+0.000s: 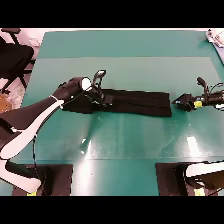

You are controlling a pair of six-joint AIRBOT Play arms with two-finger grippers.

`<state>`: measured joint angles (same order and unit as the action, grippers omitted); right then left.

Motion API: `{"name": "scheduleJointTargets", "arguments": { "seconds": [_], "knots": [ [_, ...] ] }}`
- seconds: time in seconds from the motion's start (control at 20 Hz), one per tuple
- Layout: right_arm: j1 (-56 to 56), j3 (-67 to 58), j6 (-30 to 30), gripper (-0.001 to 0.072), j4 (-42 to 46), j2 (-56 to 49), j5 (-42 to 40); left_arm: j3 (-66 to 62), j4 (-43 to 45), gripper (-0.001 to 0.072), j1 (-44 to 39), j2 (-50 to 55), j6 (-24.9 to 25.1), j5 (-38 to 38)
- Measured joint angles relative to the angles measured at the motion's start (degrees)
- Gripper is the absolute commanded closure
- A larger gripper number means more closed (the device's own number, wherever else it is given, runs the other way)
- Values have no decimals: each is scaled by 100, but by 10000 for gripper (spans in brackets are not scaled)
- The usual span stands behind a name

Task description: Fold the shirts.

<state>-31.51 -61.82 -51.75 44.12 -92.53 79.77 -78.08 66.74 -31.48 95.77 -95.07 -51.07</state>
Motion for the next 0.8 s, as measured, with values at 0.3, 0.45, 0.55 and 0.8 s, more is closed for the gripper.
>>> {"name": "scheduleJointTargets", "arguments": {
  "seconds": [0.3, 0.45, 0.55, 0.8],
  "knots": [
    [179, -111, 120, 5, -20, -227, -11, -31, 133, 685, -131, 214, -79, -144],
    [398, -164, 140, 5, -17, -367, -37, -35, 188, 685, -149, 245, -87, -140],
    [553, -181, 144, 5, -46, -470, -35, -31, 208, 685, -153, 258, -90, -136],
    [953, -184, 142, 653, -13, -632, -216, -28, 232, 684, -153, 271, -96, -146]
  ]
}}
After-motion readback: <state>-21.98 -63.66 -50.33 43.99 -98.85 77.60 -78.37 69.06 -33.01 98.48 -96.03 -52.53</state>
